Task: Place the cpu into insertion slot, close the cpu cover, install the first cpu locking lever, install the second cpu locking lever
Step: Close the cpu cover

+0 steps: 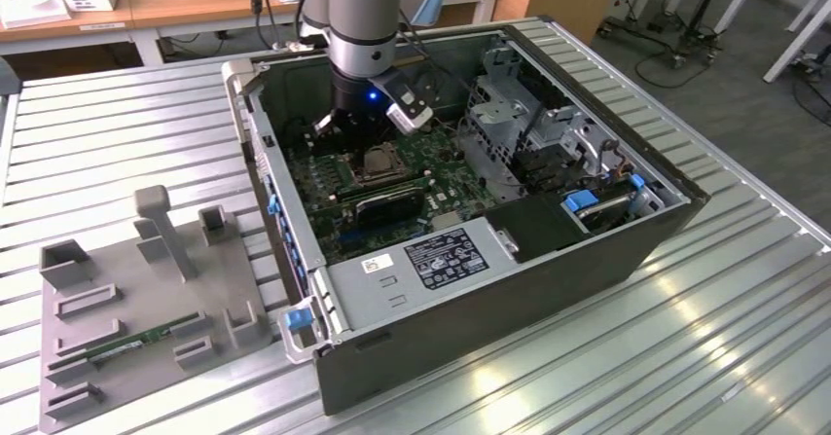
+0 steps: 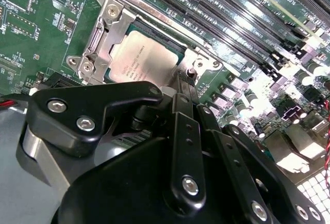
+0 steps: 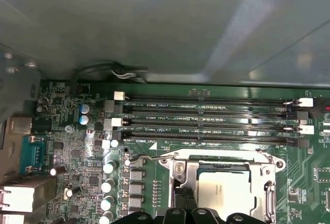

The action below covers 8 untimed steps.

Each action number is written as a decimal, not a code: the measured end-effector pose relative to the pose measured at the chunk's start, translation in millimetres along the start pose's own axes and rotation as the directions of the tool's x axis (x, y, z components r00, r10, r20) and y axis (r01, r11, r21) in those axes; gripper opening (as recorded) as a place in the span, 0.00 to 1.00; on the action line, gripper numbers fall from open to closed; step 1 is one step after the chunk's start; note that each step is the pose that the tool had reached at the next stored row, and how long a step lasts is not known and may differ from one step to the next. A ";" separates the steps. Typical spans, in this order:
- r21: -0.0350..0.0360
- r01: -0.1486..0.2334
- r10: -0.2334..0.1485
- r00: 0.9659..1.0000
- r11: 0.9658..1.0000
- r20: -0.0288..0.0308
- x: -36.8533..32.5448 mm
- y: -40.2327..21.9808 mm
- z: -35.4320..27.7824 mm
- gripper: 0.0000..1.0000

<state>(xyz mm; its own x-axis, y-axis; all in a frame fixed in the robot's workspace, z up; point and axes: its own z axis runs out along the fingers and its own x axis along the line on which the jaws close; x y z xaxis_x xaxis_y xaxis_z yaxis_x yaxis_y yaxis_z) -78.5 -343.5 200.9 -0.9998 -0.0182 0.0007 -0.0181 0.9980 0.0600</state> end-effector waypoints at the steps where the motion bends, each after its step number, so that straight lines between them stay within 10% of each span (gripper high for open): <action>1: 0.000 0.000 0.000 1.000 1.000 0.000 0.0 0.0 0.0 0.11; 8: 0.000 0.000 0.000 1.000 1.000 0.000 0.0 -0.1 1.4 0.11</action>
<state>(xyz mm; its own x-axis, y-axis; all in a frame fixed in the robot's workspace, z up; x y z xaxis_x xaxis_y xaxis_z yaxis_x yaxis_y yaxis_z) -78.5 -343.5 199.5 -0.9998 -0.0181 0.0007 -0.0181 0.9980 0.0599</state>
